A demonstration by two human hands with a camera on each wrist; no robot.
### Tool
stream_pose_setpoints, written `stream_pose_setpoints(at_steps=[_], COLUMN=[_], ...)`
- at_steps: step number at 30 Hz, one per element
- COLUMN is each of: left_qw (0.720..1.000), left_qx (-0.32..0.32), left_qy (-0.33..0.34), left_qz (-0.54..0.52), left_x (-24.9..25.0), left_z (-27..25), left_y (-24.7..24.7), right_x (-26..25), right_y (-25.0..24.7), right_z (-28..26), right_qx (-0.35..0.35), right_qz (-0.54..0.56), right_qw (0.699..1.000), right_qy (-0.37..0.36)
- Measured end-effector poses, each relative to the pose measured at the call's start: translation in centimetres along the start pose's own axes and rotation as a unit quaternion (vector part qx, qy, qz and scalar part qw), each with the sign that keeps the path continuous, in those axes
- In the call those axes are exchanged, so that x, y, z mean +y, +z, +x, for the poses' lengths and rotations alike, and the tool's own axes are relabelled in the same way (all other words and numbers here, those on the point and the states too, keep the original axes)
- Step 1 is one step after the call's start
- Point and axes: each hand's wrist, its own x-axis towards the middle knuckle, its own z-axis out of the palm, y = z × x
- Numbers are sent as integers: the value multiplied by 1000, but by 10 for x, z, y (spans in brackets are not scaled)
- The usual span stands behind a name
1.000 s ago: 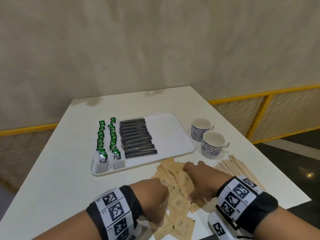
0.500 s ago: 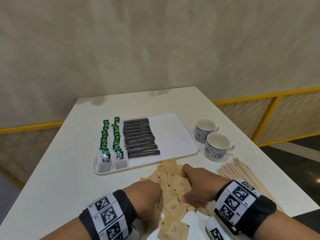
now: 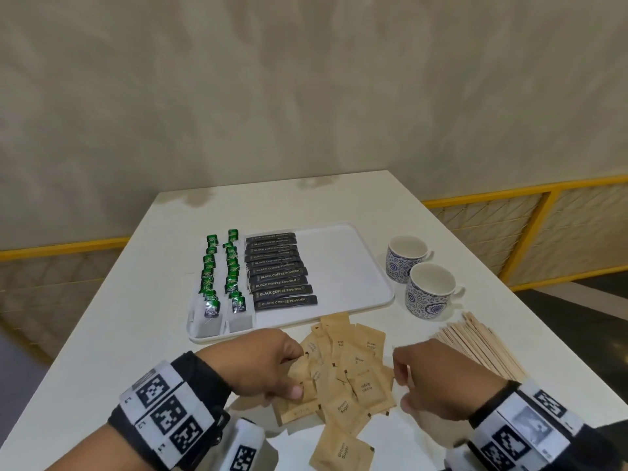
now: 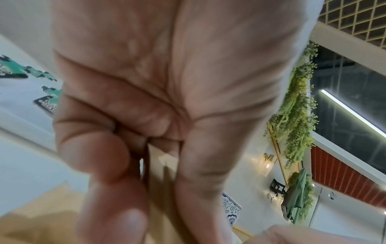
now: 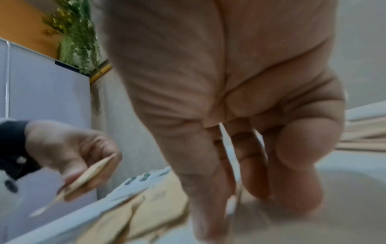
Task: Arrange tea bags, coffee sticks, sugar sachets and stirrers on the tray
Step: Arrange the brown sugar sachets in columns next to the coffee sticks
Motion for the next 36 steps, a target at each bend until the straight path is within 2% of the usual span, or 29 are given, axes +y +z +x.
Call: stream_pose_setpoints(at_steps=[4,8,13,16,18,21,23,25,28,30,31,33,36], left_qw=[1000,999,998,993,983,947,914,898,910,916,919,923,921], left_qx=[-4,-12,-5,3,13,23,15,18,59,86,93,105,136], left_qy=[-12,-31,-33,-8,18,53,75,80,82,81,78,70,44], left_qz=[24,32,-56,-118,-182,-315,-398,-433,-403,-384,-376,-364,-363], left_x=[-1,-5,-5,-7,-7,-1,4,6,5,3,0,-5,-15], left_z=[1,0,-9,-14,-16,-19,-21,-20,-19,-18,-18,-20,-26], left_y=[3,2,-7,-12,-13,-13,-11,-7,-1,1,2,2,-1], right_x=[13,30,32,8,-20,-56,-70,-76,-80,-82,-83,-80,-66], right_y=[8,2,-7,-19,-30,-35,-32,-30,-27,-24,-23,-25,-38], right_z=[3,11,12,-1,-10,-8,-1,6,9,8,7,6,15], right_qx=[22,35,67,74,23,-33,-23,-2,0,-38,-65,-102,-59], right_qz=[-1,-50,-95,23,135,248,332,390,419,433,425,348,105], right_qw=[1000,998,993,996,987,959,934,911,900,892,895,922,987], right_qy=[14,25,34,-32,-90,-132,-132,-131,-125,-120,-124,-135,-107])
